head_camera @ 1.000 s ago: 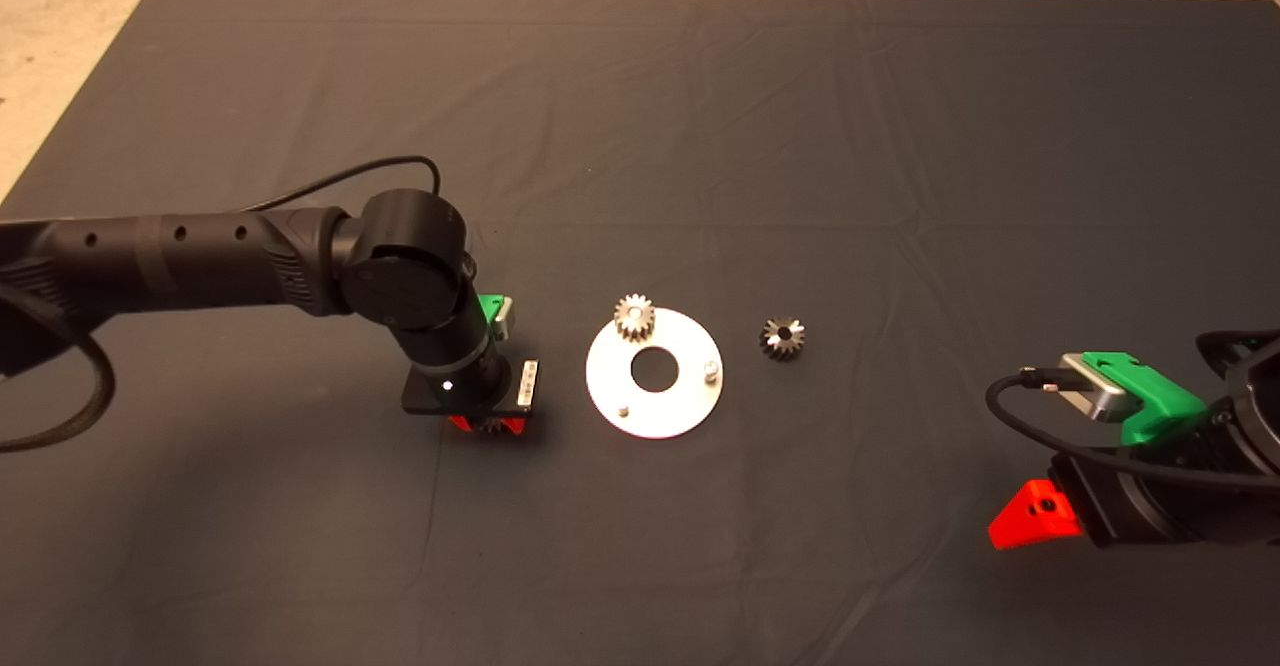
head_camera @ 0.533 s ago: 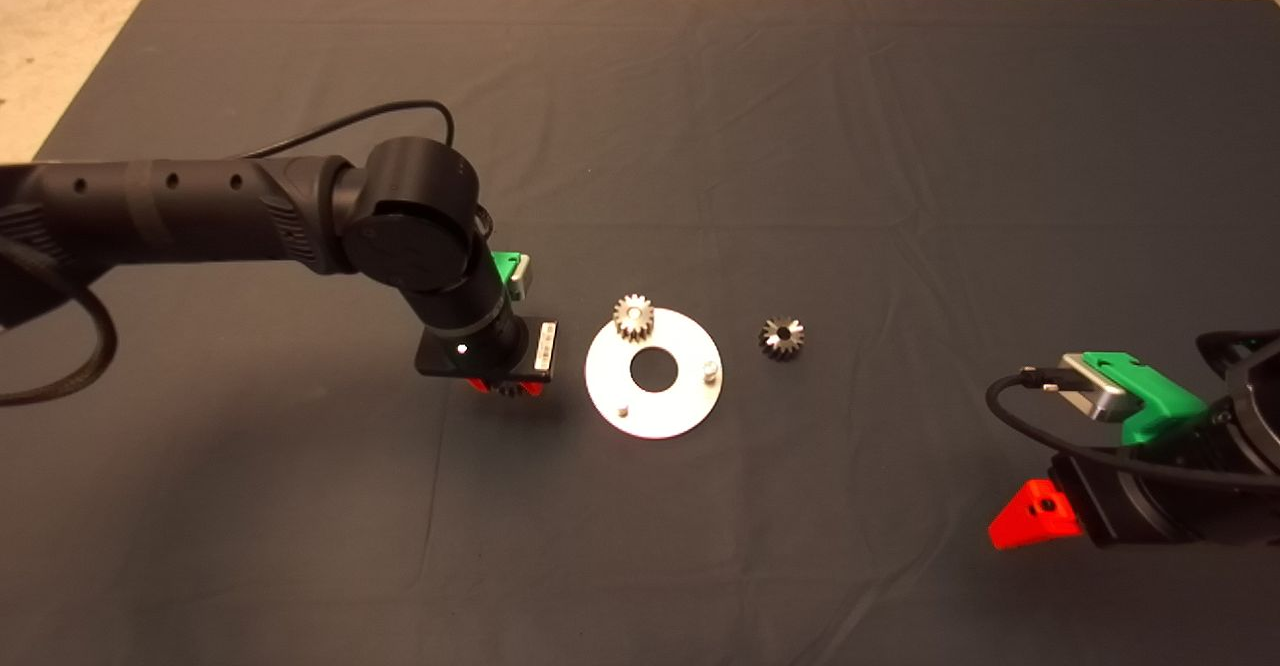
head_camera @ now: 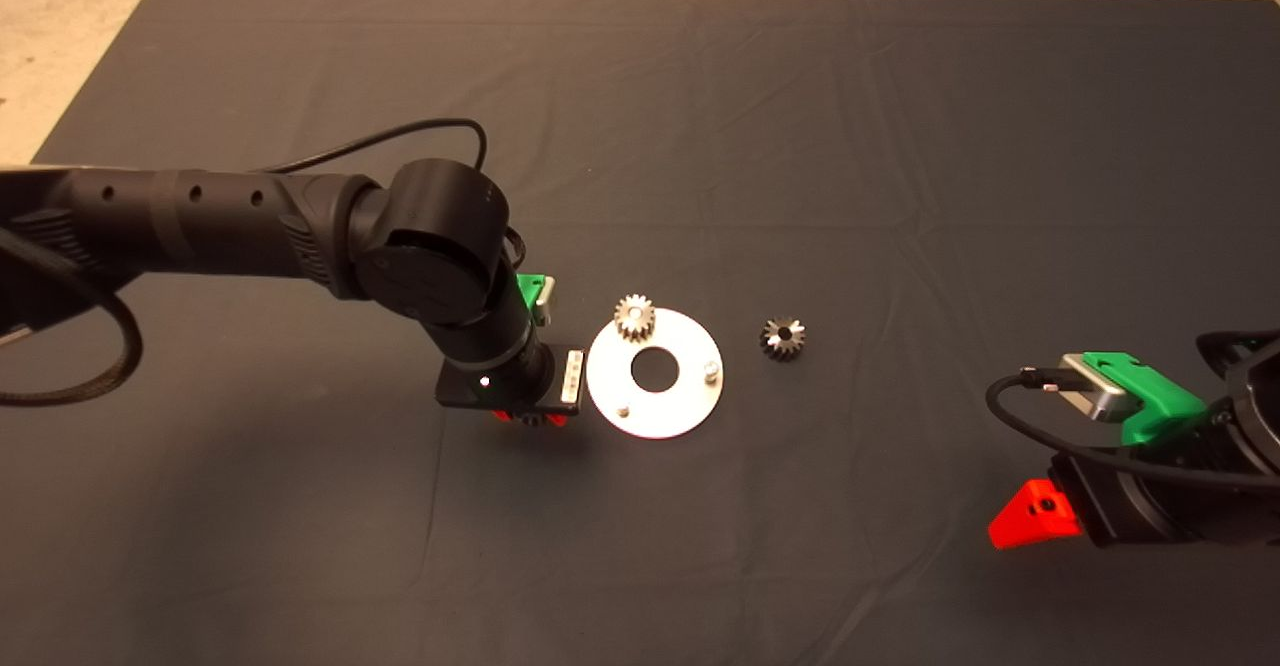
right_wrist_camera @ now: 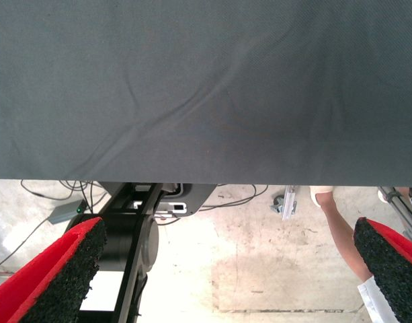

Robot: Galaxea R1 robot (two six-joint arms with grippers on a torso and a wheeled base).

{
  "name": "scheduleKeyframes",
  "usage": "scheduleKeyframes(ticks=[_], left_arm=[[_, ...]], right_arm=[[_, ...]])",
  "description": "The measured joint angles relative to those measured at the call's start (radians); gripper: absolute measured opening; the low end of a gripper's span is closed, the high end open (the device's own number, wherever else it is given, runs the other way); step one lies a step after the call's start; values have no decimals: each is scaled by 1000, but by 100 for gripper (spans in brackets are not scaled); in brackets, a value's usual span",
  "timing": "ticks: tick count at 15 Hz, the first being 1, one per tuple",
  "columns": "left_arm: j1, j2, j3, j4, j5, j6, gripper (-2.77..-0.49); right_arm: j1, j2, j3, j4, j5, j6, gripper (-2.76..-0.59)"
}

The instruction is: Install three planetary gears onto the carrier pins

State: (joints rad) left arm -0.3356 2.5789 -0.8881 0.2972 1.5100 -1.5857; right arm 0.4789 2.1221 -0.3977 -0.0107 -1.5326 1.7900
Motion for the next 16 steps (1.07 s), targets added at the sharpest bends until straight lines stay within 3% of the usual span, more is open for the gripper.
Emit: scheduleKeyframes(ticks=[9, 12, 16], left_arm=[[0, 99, 0, -16, 2, 0, -238], [0, 110, -26, -25, 17, 0, -238], [0, 145, -60, -31, 16, 11, -238]], right_arm=[[0, 0, 0, 0, 0, 0, -61], [-3, 0, 0, 0, 0, 0, -61], [-3, 0, 0, 0, -1, 0, -61]])
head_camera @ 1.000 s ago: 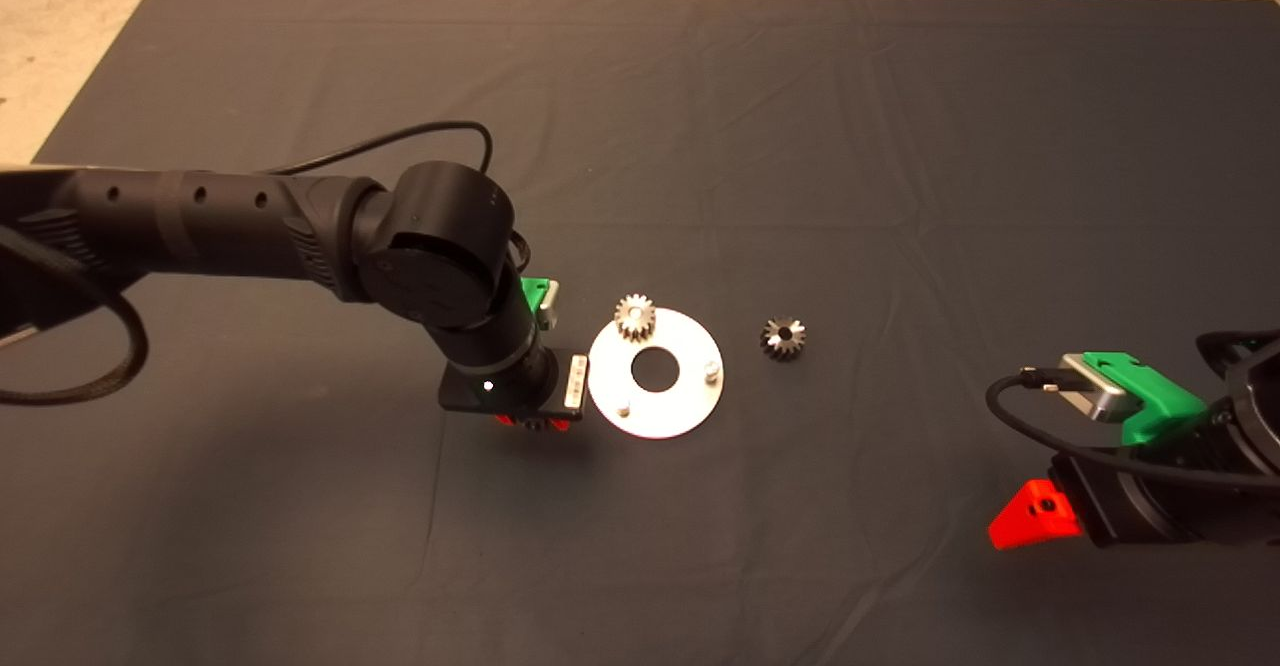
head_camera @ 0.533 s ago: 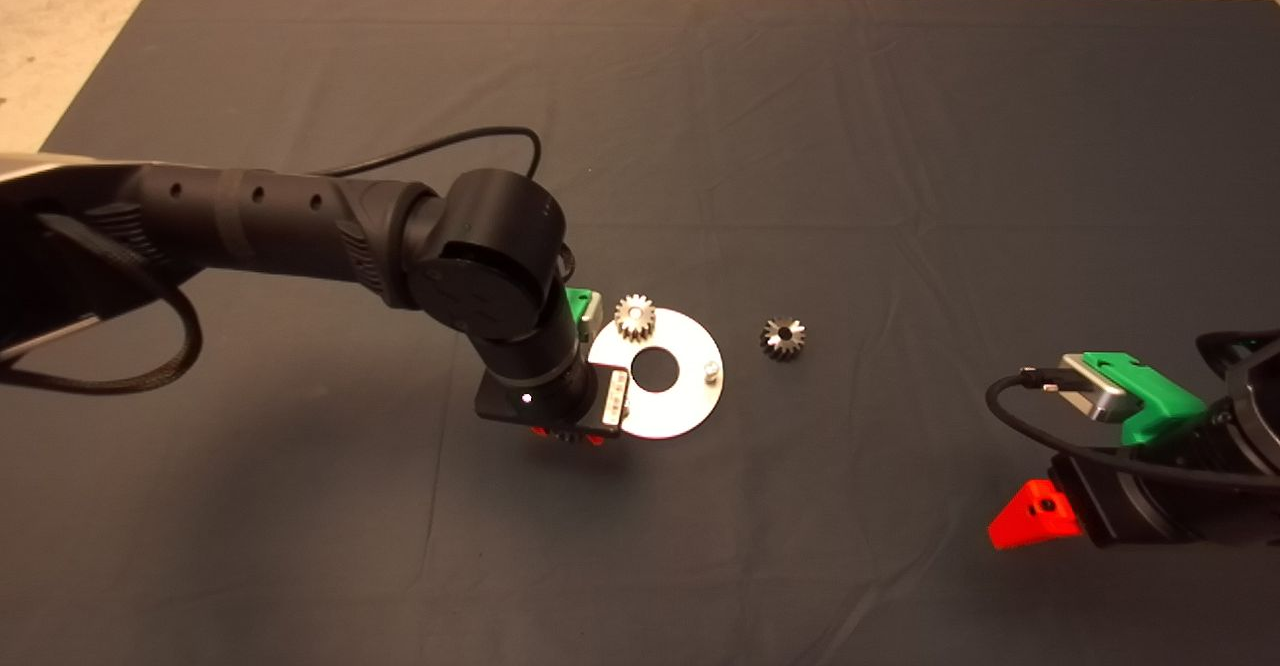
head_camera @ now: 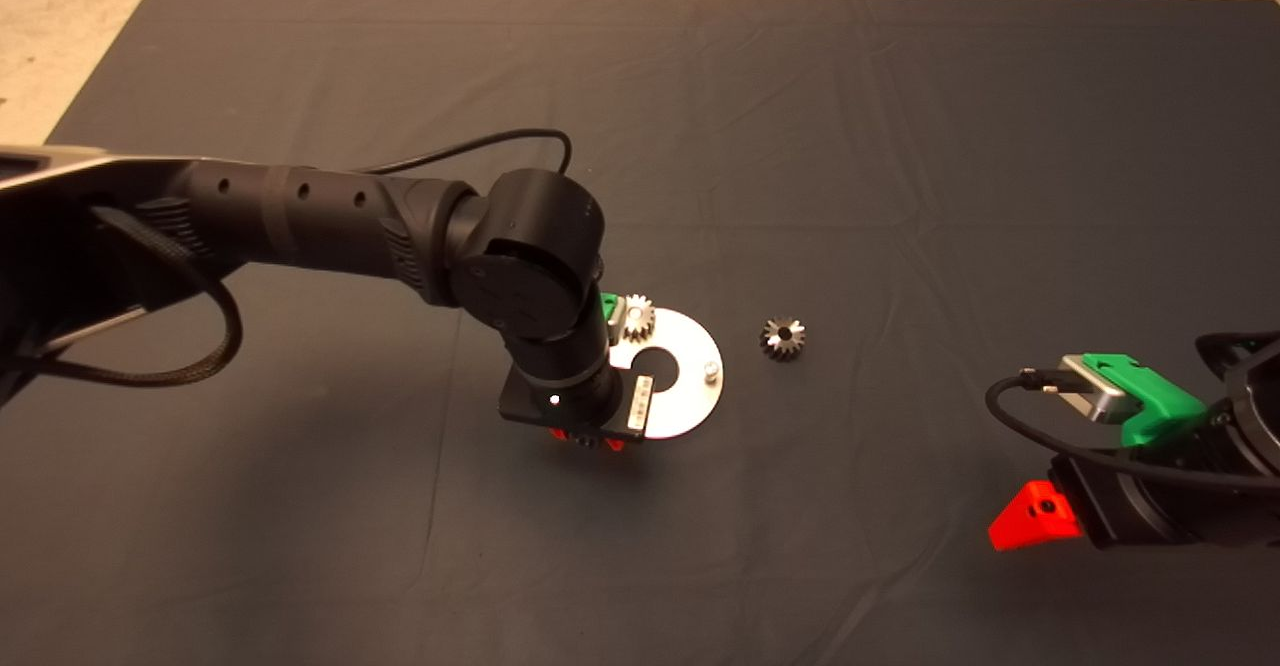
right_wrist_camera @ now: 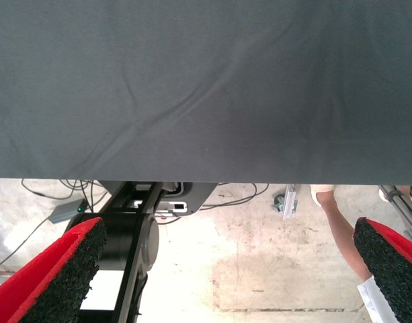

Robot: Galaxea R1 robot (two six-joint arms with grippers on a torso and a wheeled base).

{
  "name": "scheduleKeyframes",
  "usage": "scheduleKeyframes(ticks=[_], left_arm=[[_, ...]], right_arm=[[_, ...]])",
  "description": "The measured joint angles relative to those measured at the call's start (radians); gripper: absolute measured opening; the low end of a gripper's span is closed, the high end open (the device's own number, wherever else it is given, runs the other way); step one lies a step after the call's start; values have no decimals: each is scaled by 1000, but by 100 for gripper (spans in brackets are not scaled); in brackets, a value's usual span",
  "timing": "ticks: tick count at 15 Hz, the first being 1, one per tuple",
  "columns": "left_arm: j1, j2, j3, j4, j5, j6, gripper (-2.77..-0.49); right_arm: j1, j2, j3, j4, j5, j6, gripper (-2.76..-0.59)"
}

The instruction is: Install three planetary gears onto the carrier pins

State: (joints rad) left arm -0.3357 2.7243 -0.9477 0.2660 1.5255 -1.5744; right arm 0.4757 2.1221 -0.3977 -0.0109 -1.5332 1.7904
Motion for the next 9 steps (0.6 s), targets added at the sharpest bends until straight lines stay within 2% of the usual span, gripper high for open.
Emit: scheduleKeyframes(ticks=[4, 6, 9], left_arm=[[0, 24, -28, 0, 5, 13, -238], [0, 44, -47, -1, 0, 27, -238], [0, 51, -68, -1, 1, 43, -238]], right_arm=[[0, 0, 0, 0, 0, 0, -61], [0, 0, 0, 0, 2, 0, -61], [0, 0, 0, 0, 0, 0, -61]])
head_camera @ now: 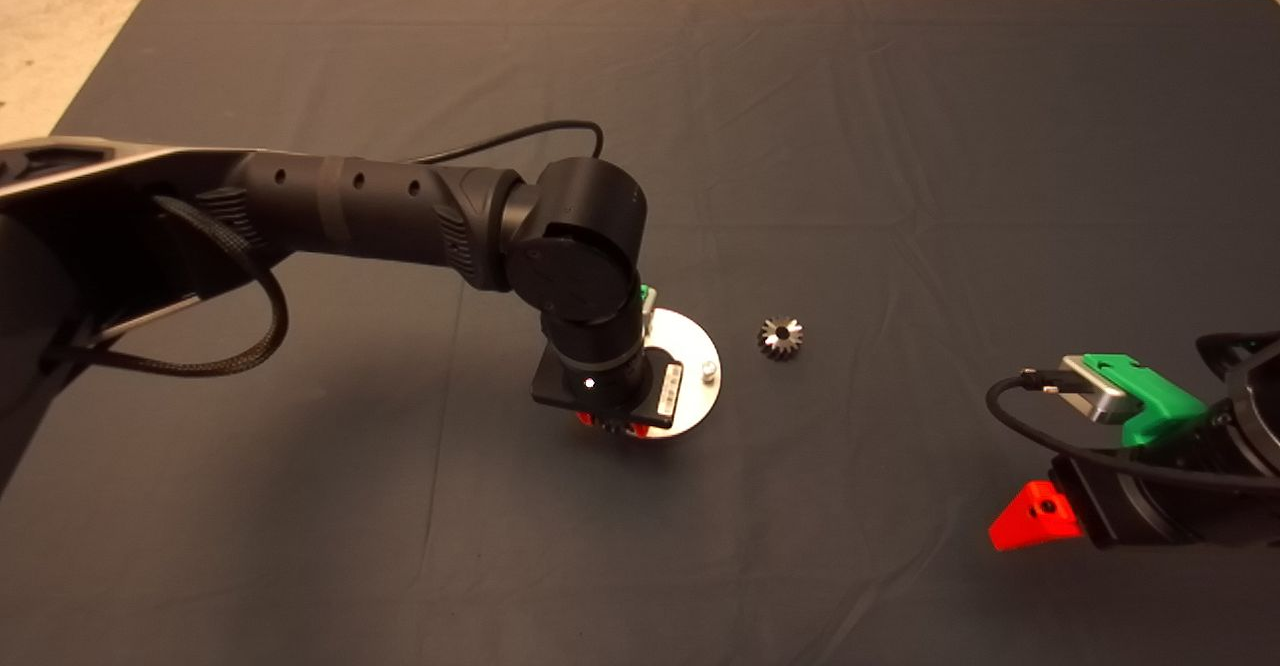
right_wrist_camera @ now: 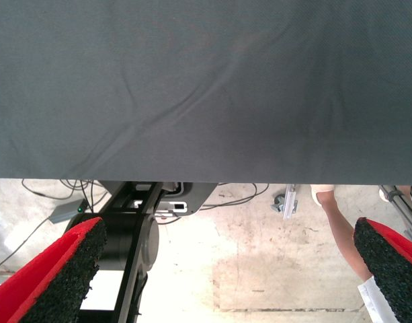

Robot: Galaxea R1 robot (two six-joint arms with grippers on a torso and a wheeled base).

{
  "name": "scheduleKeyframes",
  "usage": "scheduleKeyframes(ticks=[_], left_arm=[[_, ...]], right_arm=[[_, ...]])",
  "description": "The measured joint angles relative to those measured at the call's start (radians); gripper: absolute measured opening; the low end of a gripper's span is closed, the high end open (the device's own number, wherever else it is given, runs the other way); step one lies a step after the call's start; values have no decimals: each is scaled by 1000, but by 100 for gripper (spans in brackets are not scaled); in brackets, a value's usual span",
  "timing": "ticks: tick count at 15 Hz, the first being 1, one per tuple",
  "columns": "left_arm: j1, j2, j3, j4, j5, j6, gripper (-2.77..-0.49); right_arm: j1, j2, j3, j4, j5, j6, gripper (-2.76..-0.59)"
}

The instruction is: Install three planetary gears onto the carrier pins

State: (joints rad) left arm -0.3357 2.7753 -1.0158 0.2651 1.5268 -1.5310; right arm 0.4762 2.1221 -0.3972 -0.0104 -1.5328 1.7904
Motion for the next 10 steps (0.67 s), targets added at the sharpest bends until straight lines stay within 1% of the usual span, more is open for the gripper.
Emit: scheduleKeyframes(ticks=[2, 5, 8, 10], left_arm=[[0, 5, -12, -2, 3, 3, -238], [0, 20, -17, -2, -1, 23, -238], [0, 19, -26, -3, 1, 45, -238], [0, 19, -32, -6, 0, 48, -238]], right_arm=[[0, 0, 0, 0, 2, 0, -61], [0, 0, 0, 0, 1, 0, -61], [0, 0, 0, 0, 1, 0, -61], [0, 0, 0, 0, 1, 0, -61]])
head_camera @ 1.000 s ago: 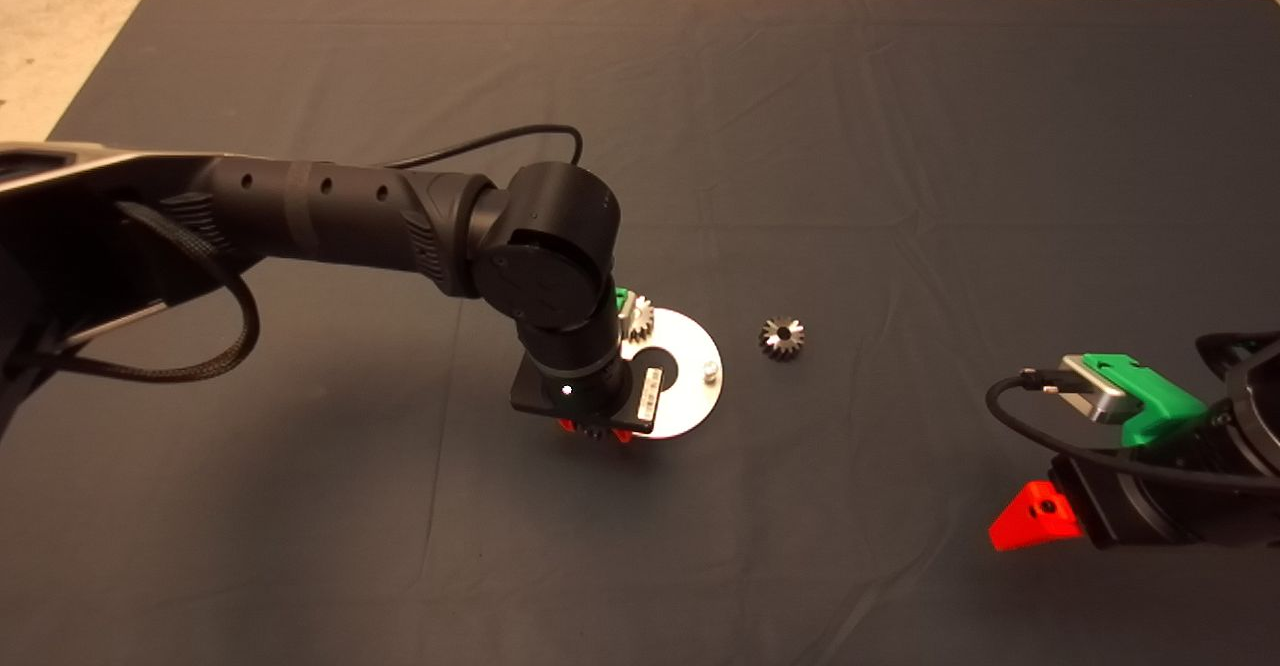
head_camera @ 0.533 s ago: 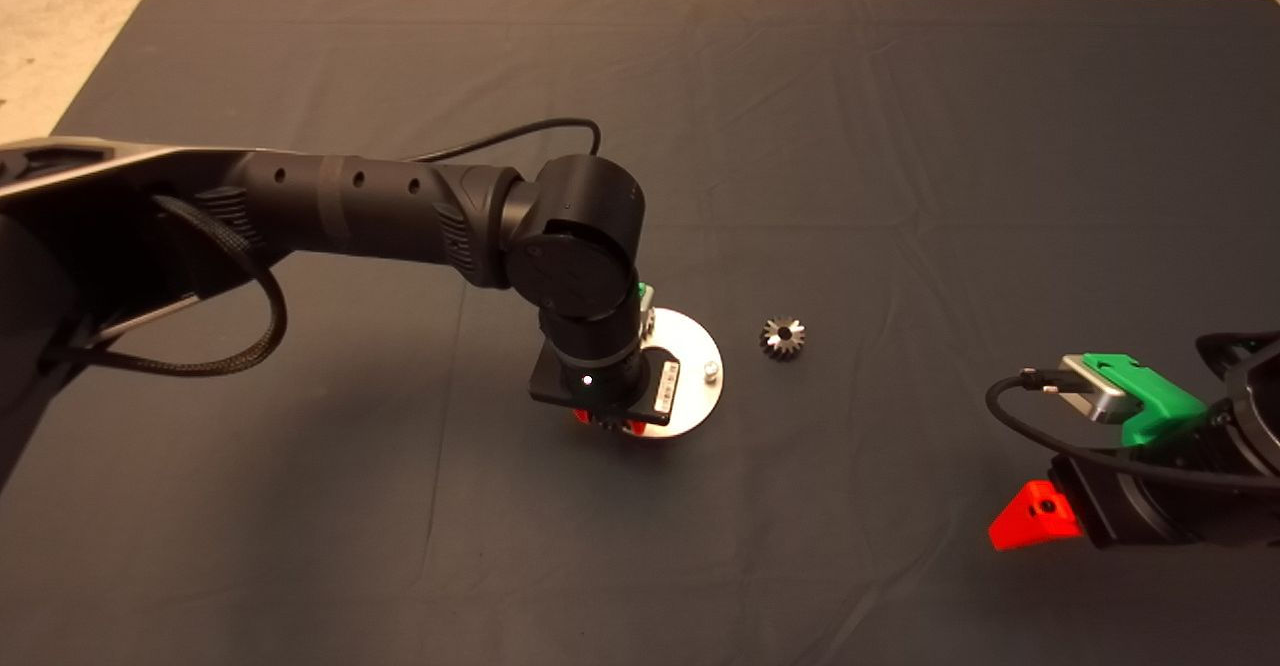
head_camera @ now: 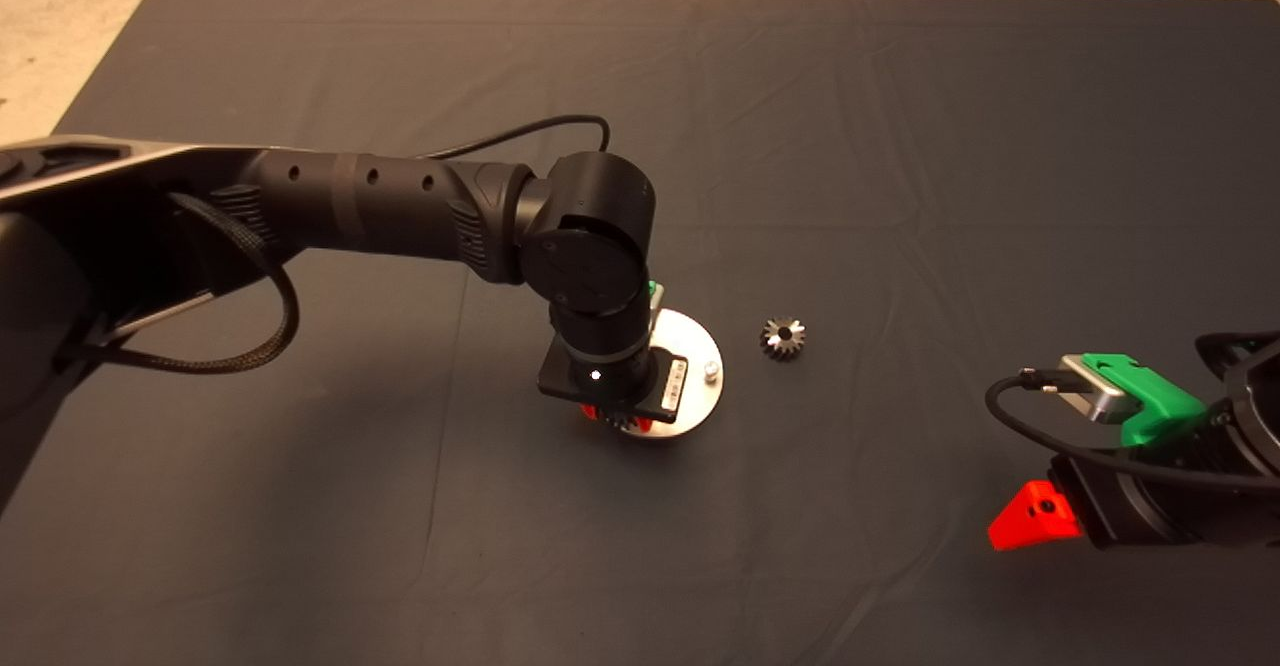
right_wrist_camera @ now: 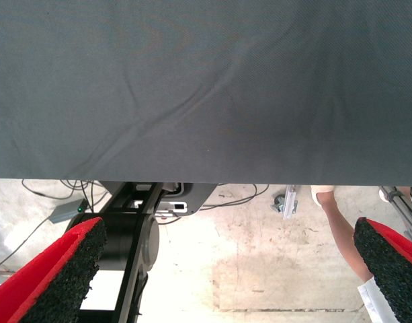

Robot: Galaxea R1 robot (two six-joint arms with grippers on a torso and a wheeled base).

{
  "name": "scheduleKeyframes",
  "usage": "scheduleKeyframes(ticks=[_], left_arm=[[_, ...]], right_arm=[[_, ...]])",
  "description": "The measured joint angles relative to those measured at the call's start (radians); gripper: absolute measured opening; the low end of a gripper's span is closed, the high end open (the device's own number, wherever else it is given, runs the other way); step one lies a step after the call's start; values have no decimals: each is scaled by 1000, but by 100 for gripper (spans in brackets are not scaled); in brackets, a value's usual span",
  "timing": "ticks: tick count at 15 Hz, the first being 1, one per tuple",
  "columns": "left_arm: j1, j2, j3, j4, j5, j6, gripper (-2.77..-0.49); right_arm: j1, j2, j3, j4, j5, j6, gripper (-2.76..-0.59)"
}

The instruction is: Install three planetary gears onto the carrier pins

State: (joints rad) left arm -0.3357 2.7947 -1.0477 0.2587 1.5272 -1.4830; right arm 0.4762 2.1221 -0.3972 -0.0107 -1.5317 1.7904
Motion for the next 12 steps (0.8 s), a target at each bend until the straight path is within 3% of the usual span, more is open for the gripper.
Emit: scheduleKeyframes(ticks=[5, 12], left_arm=[[0, 10, -51, -3, 1, 30, -239], [0, 31, -70, -6, -4, 33, -239]], right_arm=[[0, 0, 0, 0, 0, 0, -61], [0, 0, 0, 0, 0, 0, -61]])
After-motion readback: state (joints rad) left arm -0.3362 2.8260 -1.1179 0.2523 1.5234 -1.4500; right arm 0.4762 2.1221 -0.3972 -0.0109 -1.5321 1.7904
